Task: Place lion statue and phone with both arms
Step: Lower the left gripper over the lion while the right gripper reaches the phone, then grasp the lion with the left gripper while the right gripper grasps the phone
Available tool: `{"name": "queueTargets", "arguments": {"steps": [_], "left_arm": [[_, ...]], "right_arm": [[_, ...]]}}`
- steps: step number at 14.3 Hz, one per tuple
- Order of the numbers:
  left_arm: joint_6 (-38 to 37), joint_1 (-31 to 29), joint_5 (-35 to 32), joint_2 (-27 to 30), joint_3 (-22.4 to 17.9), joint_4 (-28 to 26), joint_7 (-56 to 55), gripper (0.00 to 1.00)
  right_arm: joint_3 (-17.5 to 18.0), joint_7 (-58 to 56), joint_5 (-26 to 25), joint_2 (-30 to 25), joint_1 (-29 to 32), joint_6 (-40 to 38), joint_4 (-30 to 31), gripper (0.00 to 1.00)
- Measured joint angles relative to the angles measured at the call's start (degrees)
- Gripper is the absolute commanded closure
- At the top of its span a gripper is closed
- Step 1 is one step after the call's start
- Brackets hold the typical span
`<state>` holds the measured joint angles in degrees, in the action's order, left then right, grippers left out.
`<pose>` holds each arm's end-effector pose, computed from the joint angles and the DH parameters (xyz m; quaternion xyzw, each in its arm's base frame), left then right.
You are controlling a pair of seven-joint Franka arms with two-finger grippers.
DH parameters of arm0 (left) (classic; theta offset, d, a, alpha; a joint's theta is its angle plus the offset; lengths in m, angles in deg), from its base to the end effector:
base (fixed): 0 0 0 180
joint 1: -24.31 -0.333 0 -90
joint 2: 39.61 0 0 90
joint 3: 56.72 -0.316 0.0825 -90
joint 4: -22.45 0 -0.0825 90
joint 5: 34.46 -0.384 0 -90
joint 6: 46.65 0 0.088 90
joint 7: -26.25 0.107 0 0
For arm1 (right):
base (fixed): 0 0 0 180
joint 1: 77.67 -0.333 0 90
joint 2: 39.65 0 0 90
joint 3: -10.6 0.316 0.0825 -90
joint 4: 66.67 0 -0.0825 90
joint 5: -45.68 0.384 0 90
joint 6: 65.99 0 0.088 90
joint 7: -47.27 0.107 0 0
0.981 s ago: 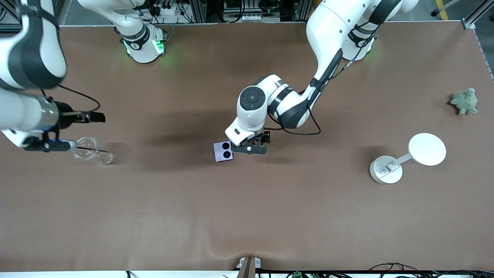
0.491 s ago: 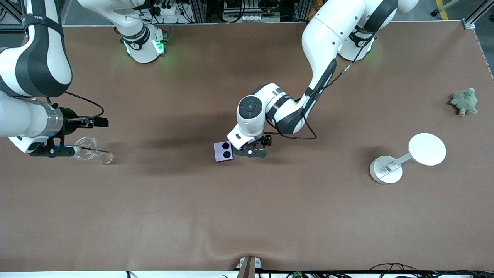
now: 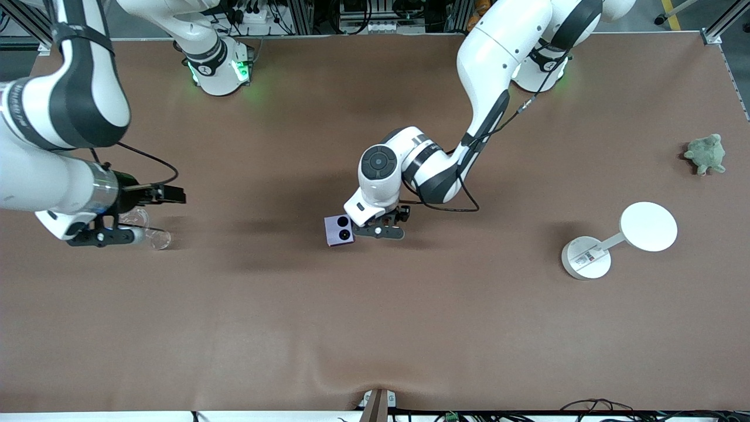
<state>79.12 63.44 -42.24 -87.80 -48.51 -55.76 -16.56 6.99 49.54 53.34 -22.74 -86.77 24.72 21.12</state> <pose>0.5186 -0.5226 0.2169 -0.9984 0.0557 -0.0006 0.0018 0.6182 0.0778 0.4696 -0.9908 -0.0191 0.1248 0.0486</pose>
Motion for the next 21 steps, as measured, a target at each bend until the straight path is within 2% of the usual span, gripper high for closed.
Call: {"name": "queueTargets", "arguments": {"steps": [2, 3, 7, 11, 16, 21], "left_arm": [[0.0, 0.0, 0.0, 0.0, 0.0, 0.0, 0.0, 0.91], [0.0, 0.0, 0.0, 0.0, 0.0, 0.0, 0.0, 1.00], [-0.2, -0.2, 0.0, 0.0, -0.2, 0.2, -0.1, 1.00], [-4.3, -3.3, 0.0, 2.1, -0.7, 1.6, -0.1, 1.00], [-13.4, -11.8, -0.2, 9.1, -1.0, 1.2, 2.5, 1.00], [-13.5, -22.9, -0.4, 10.0, -1.0, -3.3, 12.3, 1.00]], "right_arm": [[0.0, 0.0, 0.4, 1.5, -0.6, 1.5, 0.0, 0.00], [0.0, 0.0, 0.9, 2.3, -1.0, 2.3, 0.1, 0.00], [0.1, 0.0, 5.3, 7.1, -3.7, 6.7, 0.4, 0.00], [0.2, 0.2, 6.8, 11.8, -8.2, 12.7, 0.4, 0.00], [0.3, 0.5, 10.0, 15.6, -13.9, 21.2, 0.4, 0.00], [0.3, 4.2, 10.0, 20.7, -22.8, 32.6, 0.5, 0.00]]}}
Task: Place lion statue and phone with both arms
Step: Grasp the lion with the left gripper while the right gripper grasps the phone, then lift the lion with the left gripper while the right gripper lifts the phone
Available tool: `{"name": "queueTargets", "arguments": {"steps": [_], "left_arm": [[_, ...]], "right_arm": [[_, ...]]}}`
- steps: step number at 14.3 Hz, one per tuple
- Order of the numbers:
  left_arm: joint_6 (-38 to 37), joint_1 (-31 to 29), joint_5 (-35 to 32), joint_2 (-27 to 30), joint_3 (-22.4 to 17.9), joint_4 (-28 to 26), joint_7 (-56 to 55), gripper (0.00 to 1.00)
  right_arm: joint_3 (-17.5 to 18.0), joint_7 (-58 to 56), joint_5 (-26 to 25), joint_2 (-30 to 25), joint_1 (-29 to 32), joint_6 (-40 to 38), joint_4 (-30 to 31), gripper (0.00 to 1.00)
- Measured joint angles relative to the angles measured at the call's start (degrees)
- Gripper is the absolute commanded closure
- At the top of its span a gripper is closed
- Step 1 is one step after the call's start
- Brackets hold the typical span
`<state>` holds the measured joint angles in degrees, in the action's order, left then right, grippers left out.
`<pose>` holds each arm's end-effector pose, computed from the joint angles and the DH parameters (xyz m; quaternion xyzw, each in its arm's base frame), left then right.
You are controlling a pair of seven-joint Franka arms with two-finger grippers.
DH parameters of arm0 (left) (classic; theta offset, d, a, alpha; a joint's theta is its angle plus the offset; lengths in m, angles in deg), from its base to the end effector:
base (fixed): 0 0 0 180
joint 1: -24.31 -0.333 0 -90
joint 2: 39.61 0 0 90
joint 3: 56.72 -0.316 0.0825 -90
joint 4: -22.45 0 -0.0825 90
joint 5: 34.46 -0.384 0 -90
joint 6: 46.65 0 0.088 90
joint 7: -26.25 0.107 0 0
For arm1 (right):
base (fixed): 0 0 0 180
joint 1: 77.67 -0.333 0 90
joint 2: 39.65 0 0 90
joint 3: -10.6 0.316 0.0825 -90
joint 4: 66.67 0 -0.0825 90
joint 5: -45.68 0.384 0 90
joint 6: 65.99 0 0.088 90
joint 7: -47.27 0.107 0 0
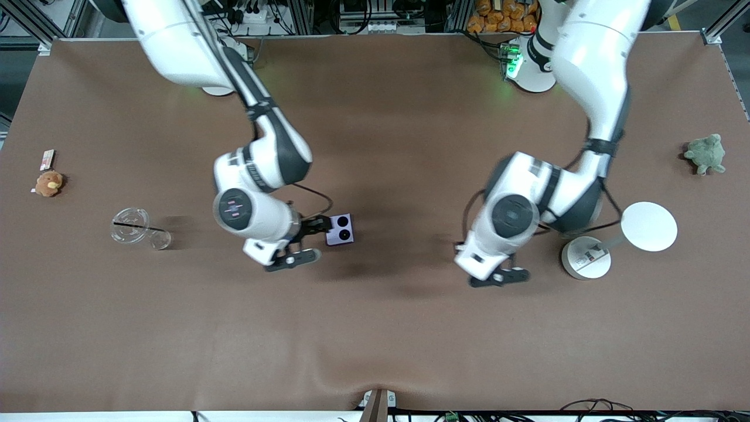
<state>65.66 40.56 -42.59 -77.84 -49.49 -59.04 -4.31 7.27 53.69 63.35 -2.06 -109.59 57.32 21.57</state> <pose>0.6598 -0.2588 0.2967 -0.9969 -0.0417 0.0439 0.0495 0.6075 0.3522 0.2662 -0.9877 -0.1105 0.0522 0.0977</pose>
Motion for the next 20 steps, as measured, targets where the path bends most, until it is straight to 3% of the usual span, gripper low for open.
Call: {"name": "queueTargets", "arguments": {"steps": [4, 10, 14, 20], "left_arm": [[4.2, -7.9, 0.0, 0.4, 0.2, -4.8, 10.3, 1.00], [12.1, -14.1, -0.5, 2.4, 0.2, -13.1, 23.9, 1.00], [14.0, -14.7, -1.5, 4.1, 0.6, -16.7, 25.5, 1.00], [19.5, -14.7, -3.9, 4.8, 0.9, -21.4, 25.5, 1.00]], "right_arm": [[-0.1, 1.2, 0.0, 2.4, -2.1, 1.6, 0.0, 0.00], [-0.1, 3.3, 0.0, 3.4, -3.1, 4.2, 2.6, 0.00], [-0.2, 9.7, -0.3, 3.5, -7.0, 8.1, 4.5, 0.00], [-0.9, 10.9, -3.4, 4.7, -7.1, 11.7, 4.8, 0.00]]}}
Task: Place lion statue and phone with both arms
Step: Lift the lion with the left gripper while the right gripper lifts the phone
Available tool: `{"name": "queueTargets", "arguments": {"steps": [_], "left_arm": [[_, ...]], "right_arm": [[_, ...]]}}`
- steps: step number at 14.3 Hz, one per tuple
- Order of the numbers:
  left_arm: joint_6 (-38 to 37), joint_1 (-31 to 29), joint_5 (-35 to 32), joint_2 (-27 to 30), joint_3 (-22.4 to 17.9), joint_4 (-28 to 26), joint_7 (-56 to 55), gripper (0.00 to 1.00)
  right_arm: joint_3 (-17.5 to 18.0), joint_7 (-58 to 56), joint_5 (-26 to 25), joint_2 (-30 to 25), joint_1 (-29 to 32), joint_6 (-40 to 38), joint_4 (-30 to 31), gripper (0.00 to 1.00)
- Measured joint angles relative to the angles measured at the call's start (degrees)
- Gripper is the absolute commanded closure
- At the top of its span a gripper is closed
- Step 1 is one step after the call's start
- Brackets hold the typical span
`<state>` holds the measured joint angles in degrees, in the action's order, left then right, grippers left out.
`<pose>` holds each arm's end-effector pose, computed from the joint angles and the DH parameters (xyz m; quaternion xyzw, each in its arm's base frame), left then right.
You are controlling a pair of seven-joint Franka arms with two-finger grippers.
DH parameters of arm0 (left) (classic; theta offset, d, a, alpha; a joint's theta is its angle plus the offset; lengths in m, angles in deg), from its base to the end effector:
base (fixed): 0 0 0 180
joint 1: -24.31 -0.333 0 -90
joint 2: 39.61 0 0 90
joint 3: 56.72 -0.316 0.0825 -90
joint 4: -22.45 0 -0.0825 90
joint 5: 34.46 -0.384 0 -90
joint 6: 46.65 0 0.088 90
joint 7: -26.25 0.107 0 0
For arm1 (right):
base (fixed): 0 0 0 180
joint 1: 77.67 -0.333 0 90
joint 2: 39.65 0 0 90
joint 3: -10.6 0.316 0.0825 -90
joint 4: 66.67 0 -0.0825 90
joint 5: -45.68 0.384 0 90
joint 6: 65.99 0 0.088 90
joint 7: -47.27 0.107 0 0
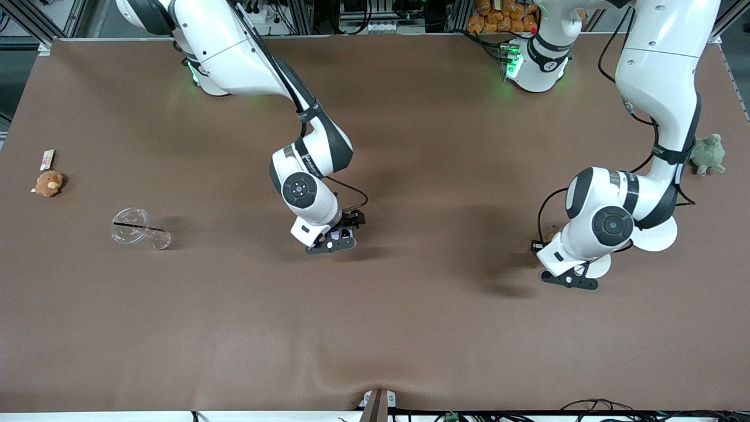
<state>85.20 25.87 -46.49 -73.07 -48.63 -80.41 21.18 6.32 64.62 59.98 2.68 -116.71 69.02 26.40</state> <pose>0.6407 -0.0982 0.2202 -0.9935 0.1023 0.0291 0.0405 0.5613 0.4011 0.1892 -0.9954 -0.0728 0.0285 0.0559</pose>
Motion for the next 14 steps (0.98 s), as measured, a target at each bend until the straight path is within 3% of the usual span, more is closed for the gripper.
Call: {"name": "queueTargets", "arguments": {"steps": [2, 14], "left_arm": [[0.9, 0.0, -0.1, 0.3, 0.0, -0.8, 0.0, 1.00], [5.0, -1.5, -0.1, 1.3, 0.2, -3.2, 0.9, 1.00]], "right_arm": [[-0.2, 0.4, -2.2, 0.4, 0.1, 0.3, 0.0, 0.00], [0.1, 3.7, -2.7, 1.7, -0.6, 0.6, 0.1, 0.00]]}}
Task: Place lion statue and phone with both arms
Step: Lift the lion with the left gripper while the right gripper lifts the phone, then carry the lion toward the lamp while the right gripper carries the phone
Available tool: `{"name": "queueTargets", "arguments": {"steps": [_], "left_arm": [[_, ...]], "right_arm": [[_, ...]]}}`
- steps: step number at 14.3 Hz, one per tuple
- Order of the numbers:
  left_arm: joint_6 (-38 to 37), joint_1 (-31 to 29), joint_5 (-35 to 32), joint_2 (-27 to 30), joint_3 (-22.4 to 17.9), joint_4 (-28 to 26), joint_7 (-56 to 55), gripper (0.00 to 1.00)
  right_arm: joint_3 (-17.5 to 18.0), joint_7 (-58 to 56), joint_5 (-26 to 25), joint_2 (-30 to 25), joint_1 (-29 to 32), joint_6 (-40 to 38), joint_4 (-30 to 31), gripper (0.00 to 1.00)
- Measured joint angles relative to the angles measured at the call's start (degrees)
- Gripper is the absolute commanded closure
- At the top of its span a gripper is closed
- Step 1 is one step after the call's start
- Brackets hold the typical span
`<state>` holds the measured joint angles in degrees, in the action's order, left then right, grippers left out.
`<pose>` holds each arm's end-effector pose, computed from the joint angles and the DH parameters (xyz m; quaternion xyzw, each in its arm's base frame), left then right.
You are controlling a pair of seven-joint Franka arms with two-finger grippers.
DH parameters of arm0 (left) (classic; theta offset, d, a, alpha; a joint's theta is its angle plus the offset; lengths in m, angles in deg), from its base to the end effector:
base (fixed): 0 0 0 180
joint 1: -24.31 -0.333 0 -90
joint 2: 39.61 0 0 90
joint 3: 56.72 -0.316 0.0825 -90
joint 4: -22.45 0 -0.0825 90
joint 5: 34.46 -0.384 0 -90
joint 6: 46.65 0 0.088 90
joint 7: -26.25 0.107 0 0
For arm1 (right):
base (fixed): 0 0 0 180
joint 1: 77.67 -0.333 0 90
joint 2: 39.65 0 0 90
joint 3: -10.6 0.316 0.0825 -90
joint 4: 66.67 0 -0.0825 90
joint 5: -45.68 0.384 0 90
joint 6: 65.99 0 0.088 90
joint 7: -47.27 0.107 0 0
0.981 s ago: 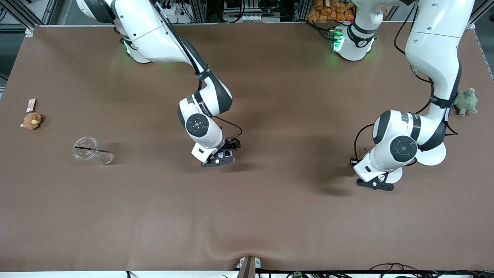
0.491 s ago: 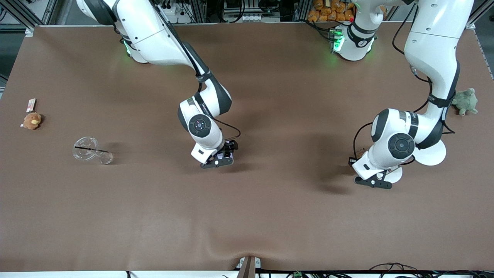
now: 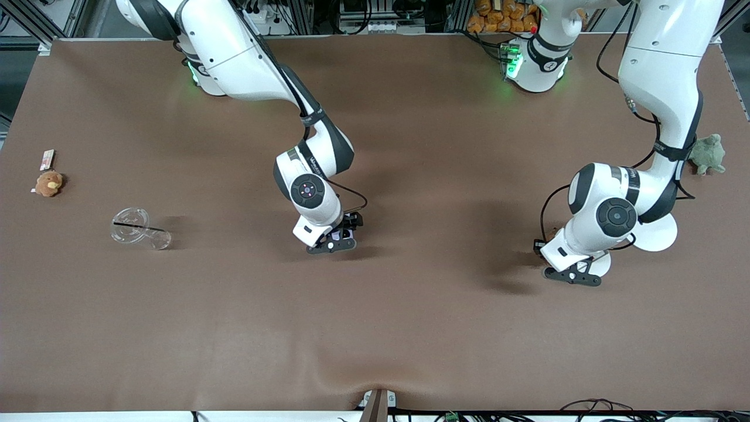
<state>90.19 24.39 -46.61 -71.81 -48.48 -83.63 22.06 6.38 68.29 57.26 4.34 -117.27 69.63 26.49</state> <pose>0.6356 -0.0857 0.2189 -0.9941 0.1032 0.0039 0.0341 0.5545 0.4038 0.1695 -0.9970 -0.0621 0.0307 0.0336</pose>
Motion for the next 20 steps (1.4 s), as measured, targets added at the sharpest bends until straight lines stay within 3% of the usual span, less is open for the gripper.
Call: {"name": "queueTargets", "arguments": {"steps": [1, 2, 3, 5, 6, 7, 8, 11, 14, 20], "left_arm": [[0.1, -0.1, 0.0, 0.0, 0.0, -0.1, 0.0, 1.00], [0.2, -0.1, 0.0, 0.1, 0.1, -0.2, 0.0, 1.00], [0.3, -0.2, 0.0, 0.1, 0.1, -0.3, 0.0, 1.00], [0.6, -0.3, 0.0, 0.2, 0.2, -0.4, 0.0, 1.00], [0.7, -0.5, 0.0, 0.2, 0.4, -0.5, 0.0, 0.78], [0.8, -0.9, 0.0, 0.2, 0.7, -0.6, 0.0, 0.29], [0.9, -1.5, 0.0, 0.2, 1.3, -0.7, 0.0, 0.00], [1.5, -2.4, 0.0, 0.2, 2.0, -1.1, 0.0, 0.00], [1.9, -2.4, 0.0, 0.4, 2.3, -1.0, 0.0, 0.00], [-0.8, -2.4, 0.0, 6.4, 3.4, -0.4, 0.0, 0.00]], "right_arm": [[0.0, 0.2, 0.0, 0.0, 0.0, 0.2, 0.0, 0.09], [0.0, 0.3, 0.0, 0.0, -0.1, 0.6, 0.0, 0.35], [0.0, 0.4, -0.2, 0.0, -0.1, 0.8, 0.0, 0.48], [0.0, 0.9, -0.4, -0.3, -0.1, 0.8, 0.0, 0.50], [0.0, 0.9, -0.4, -0.2, -0.1, 0.9, 0.0, 0.50], [0.0, 0.9, -0.4, -0.2, -0.1, 0.9, 0.0, 0.50], [0.0, 0.9, -0.4, -0.2, -0.1, 0.9, -0.1, 0.50], [-1.3, 0.9, -0.4, -0.7, 0.1, 0.3, -0.7, 0.50], [-5.7, 0.8, -0.4, -4.2, 1.6, -4.2, -1.4, 0.50], [-7.1, -11.7, -0.5, -12.4, 14.2, -13.5, -1.4, 0.50]]}}
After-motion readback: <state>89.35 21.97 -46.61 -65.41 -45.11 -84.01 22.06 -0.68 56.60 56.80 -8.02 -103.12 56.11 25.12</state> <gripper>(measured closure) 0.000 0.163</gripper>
